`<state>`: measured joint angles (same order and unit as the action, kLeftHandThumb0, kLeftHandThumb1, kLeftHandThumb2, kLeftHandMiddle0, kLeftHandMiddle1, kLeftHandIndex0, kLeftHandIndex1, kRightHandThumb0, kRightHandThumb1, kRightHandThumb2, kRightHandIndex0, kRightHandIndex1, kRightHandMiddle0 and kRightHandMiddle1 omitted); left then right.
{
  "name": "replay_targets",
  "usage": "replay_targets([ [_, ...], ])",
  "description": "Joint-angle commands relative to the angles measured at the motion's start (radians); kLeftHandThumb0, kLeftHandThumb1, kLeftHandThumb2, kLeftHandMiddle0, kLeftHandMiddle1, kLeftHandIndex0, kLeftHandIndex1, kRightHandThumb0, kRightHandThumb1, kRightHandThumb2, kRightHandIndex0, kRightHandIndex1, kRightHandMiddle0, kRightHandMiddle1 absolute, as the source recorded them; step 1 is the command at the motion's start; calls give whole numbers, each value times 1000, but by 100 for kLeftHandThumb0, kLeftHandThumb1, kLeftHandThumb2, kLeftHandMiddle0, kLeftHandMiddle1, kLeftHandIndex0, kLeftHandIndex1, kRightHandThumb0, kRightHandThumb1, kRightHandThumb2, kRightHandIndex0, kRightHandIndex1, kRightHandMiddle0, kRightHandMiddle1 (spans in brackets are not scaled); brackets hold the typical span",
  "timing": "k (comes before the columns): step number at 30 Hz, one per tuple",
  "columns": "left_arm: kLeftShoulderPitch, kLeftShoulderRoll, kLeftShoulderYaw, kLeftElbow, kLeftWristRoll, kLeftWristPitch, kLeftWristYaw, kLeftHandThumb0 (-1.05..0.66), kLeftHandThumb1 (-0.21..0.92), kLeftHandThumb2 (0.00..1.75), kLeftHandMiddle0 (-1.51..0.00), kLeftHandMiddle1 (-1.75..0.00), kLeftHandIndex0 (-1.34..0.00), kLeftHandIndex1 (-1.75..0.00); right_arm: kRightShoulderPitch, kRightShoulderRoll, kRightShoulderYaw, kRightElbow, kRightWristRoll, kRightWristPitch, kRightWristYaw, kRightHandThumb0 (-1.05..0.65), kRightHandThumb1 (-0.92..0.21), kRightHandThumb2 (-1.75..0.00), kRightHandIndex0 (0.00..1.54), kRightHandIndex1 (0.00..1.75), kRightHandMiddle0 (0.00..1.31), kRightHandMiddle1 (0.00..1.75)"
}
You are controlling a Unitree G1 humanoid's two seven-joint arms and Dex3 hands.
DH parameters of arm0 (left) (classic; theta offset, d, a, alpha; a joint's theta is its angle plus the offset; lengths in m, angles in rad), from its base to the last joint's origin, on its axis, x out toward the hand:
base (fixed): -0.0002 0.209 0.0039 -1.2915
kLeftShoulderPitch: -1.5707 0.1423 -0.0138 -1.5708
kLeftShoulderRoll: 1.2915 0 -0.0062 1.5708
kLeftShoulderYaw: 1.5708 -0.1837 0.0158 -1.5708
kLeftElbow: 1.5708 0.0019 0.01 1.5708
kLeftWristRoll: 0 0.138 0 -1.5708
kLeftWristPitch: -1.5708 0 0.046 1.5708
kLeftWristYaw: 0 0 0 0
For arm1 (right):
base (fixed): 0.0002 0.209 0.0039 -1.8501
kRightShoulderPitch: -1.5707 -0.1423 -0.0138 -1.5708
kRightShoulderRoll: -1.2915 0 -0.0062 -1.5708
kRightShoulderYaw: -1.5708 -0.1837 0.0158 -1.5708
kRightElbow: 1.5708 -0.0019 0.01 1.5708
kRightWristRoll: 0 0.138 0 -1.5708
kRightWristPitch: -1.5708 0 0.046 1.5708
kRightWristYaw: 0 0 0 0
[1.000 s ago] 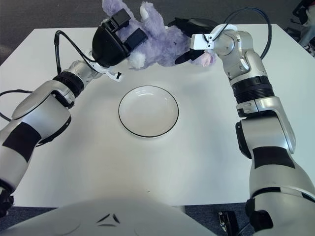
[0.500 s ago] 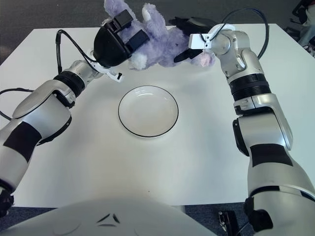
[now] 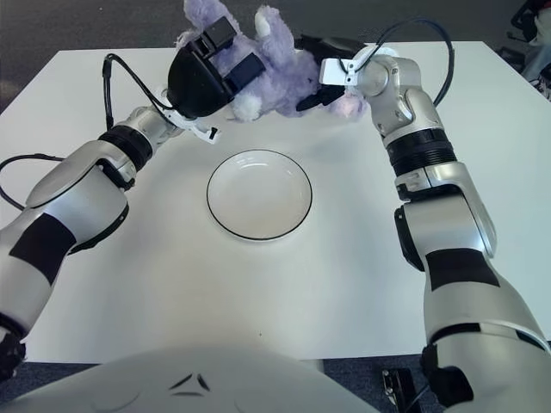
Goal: Put the doll into the plate.
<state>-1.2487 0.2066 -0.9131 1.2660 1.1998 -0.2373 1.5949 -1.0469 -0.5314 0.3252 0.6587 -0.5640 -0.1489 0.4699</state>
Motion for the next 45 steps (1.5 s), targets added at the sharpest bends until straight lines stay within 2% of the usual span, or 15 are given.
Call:
replay_targets([
  [1, -38, -10, -9, -4, 9, 1, 19, -48, 32, 130, -129, -175, -61, -175, -33, 26, 5, 15, 8, 6, -8, -76, -60, -58, 0, 0, 0, 16],
  [6, -45, -12, -18, 1, 10, -21, 18, -48, 32, 131, -129, -175, -61, -175, -30, 36, 2, 17, 14, 8, -2, -68, -56, -70, 1, 1, 0, 16],
  [15, -49, -18, -16, 2, 3, -46, 11, -48, 31, 132, -129, -175, -62, -175, -2, 32, 12, -42, -3, 50, 19, -56, -57, -77, 10, 5, 0, 16],
  [21, -51, -20, -14, 8, -1, -54, -6, -48, 31, 132, -130, -175, -62, -175, -2, 32, 29, -72, 0, 87, 91, -60, -58, -76, 13, 6, 0, 9],
  [24, -51, -23, -8, 12, -7, -44, -28, -48, 32, 132, -130, -175, -61, -175, -9, 35, 33, -67, 4, 108, 122, -67, -63, -67, 20, 10, 0, 13],
  [28, -50, -25, 1, 13, -15, -37, -43, -48, 33, 130, -130, -175, -60, -175, -11, 37, 32, -65, 10, 120, 139, -68, -65, -63, 25, 14, 0, 21],
  [31, -49, -28, 10, 12, -25, -35, -52, -47, 35, 127, -130, -175, -58, -175, -12, 33, 37, -71, -5, 138, 141, -67, -65, -63, 32, 23, 0, 42],
  [33, -49, -30, 15, 12, -31, -33, -56, -47, 37, 125, -130, -175, -57, -175, -13, 31, 45, -77, -24, 151, 134, -65, -62, -68, 33, 52, 0, 76],
  [34, -49, -31, 18, 13, -34, -33, -60, -47, 37, 125, -130, -175, -57, -175, -12, 27, 54, -82, -41, 154, 126, -64, -61, -69, 33, 57, 0, 83],
  [35, -48, -32, 20, 13, -37, -33, -63, -46, 37, 125, -130, -175, -57, -175, -12, 24, 61, -86, -53, 157, 121, -62, -60, -73, 33, 67, 10, 107],
  [36, -47, -34, 23, 13, -39, -33, -65, -46, 38, 124, -130, -175, -57, -175, -11, 19, 70, -92, -71, 156, 111, -60, -58, -77, 33, 75, 16, 123],
  [38, -46, -35, 28, 12, -42, -34, -68, -46, 38, 124, -130, -175, -57, -175, -7, 12, 81, -103, -97, 156, 94, -50, -60, -79, 34, 83, 31, 142],
  [41, -45, -36, 34, 12, -43, -36, -72, -46, 38, 124, -129, -175, -56, -175, 9, 12, 81, -117, -123, 162, 44, -44, -59, -85, 36, 90, 43, 156],
  [45, -45, -38, 40, 12, -45, -39, -79, -46, 38, 123, -129, -175, -56, -175, 41, 28, 67, -63, -122, 139, -68, -42, -53, -99, 42, 97, 47, 168],
])
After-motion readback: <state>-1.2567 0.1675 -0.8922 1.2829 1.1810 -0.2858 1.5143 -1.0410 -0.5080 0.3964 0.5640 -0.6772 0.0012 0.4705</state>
